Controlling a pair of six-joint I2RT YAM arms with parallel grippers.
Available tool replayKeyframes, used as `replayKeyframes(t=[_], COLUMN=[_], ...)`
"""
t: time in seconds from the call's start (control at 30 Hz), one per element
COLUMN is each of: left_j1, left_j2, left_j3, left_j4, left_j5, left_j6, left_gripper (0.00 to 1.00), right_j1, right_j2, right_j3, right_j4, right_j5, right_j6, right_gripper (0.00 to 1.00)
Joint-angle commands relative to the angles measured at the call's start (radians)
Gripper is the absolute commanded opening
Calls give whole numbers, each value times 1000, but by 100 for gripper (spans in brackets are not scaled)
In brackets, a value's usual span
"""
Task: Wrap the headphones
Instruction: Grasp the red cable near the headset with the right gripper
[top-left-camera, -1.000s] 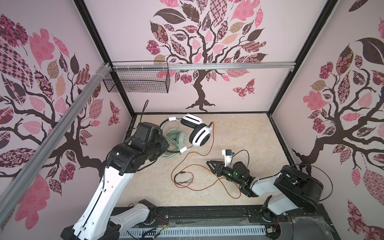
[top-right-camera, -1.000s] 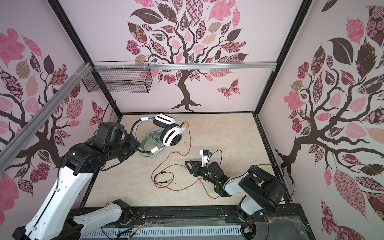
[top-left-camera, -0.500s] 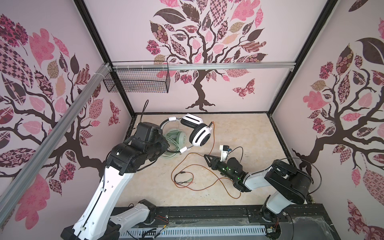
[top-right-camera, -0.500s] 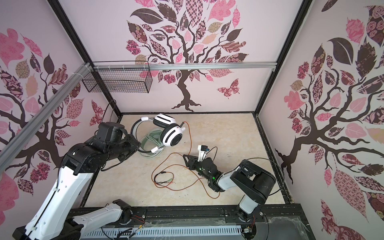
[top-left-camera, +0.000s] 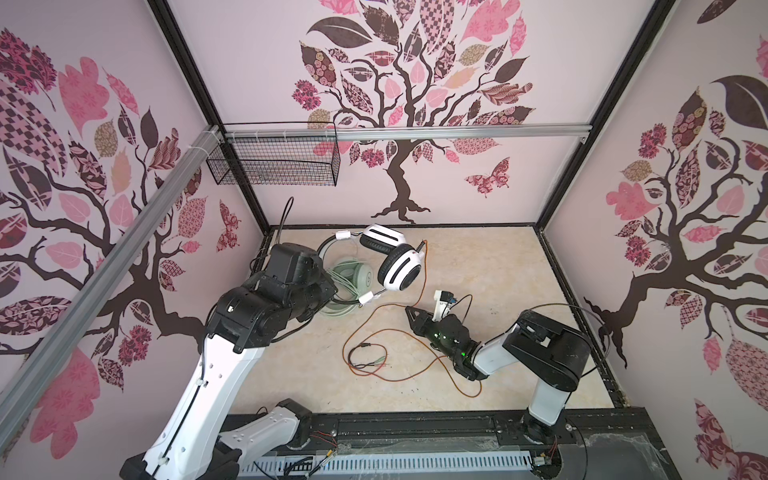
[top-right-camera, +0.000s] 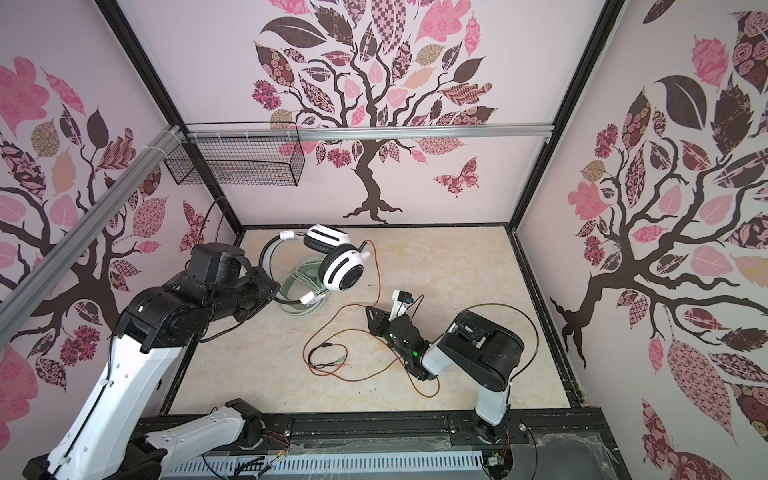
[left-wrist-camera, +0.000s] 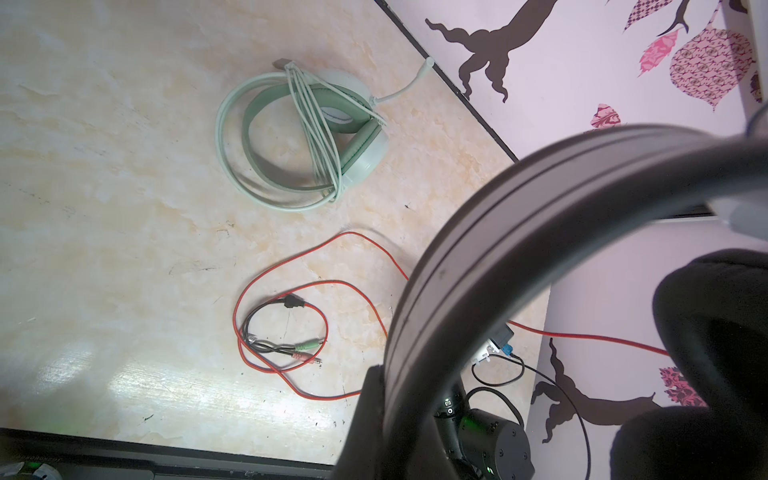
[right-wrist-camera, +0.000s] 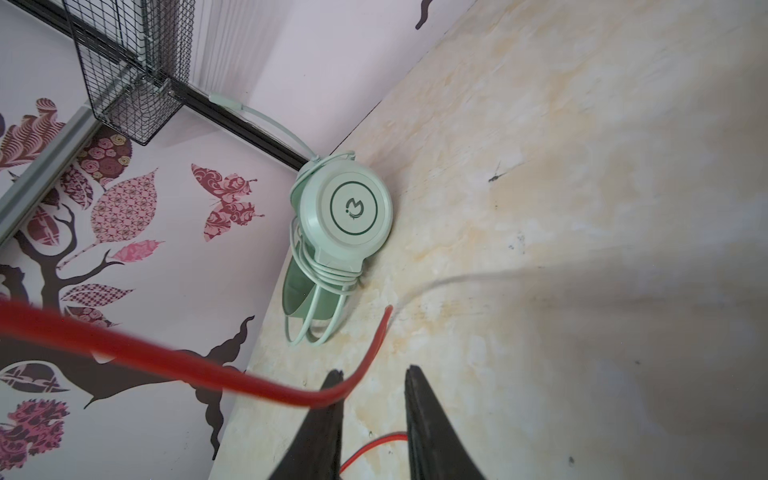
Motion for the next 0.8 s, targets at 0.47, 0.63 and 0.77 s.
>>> replayKeyframes(t=[0.47,0.63,0.77], left_j1=[2,2,3], left_j2=[-22,-22,-23], left_j3=[58,52,51], left_j4=[44,52,54], left_j5=[-4,-2,1], left_j6=[-18,-21,-23], left_gripper=[0,0,0], right_j1=[15,14,15], right_j2=[-187,-267,-236], right_j3=[-2,-43,-39], right_j4=[-154,-181,-137], right_j5=[27,31,-9], right_j6=[-193,-233,-215], right_gripper=[0,0,26])
